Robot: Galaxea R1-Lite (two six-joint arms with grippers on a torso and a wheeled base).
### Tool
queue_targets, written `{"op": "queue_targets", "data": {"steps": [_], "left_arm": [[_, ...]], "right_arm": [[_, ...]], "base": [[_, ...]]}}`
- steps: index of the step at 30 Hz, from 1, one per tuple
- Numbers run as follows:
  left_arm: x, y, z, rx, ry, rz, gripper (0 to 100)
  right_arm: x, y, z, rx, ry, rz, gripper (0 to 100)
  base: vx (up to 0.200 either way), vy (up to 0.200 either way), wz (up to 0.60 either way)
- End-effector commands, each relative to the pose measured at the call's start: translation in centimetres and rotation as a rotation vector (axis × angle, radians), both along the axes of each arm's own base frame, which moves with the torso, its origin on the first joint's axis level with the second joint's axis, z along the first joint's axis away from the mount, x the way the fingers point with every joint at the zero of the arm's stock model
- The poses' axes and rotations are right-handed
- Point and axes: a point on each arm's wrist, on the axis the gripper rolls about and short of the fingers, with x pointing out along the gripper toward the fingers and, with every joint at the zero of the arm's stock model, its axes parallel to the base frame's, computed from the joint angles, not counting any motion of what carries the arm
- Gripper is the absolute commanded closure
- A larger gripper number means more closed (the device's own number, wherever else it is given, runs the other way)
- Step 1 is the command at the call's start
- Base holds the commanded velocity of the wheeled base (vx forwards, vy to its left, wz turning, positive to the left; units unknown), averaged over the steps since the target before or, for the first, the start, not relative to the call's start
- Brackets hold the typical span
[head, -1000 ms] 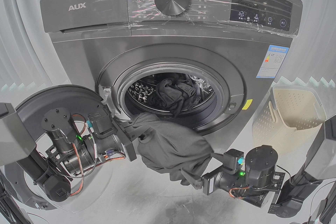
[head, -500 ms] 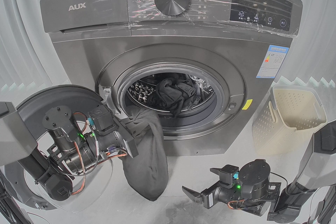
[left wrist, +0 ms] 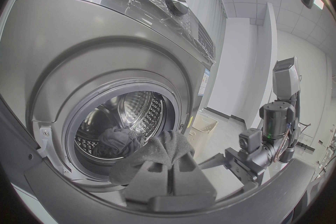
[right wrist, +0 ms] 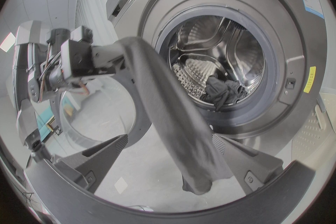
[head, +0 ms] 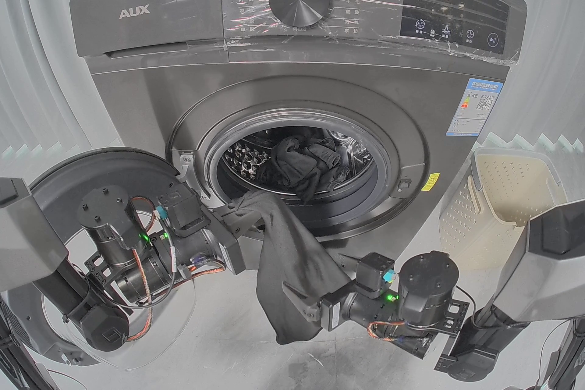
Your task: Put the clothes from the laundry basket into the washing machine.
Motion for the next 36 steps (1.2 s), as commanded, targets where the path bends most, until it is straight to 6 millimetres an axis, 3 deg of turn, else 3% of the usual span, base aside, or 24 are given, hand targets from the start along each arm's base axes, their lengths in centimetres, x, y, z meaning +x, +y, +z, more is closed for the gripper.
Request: {"op": "queue_targets", "data": {"steps": [1,11,24,27,36], "left_arm": [[-0.2,-0.2,-0.2,0.007,0.005,-0.013,100],[-0.2,-0.2,-0.2,0.006,0.004,-0.011,100],[0.2,-0.5,-0.2,-0.003,0.004,0.013,100],[0.5,-0.8,-0.2,-0.006,0.000,0.020,100],[2.3,-1.5,0.7,-0.068,-0.026,0.091,100]], "right_arm": [[1.9,0.2,0.7,0.042,-0.034,-0.034,0],[3.0,-0.4,1.7,0.074,-0.063,-0.069,0],[0.2,1.6,1.2,0.058,-0.041,0.039,0],[-0.7,2.3,0.7,0.046,-0.027,0.091,0],[-0.3,3.5,-2.3,0.035,-0.006,0.148,0]], "base": [[0.000,0.000,0.00],[0.000,0.000,0.00],[0.000,0.000,0.00],[0.000,0.000,0.00],[0.000,0.000,0.00]]}}
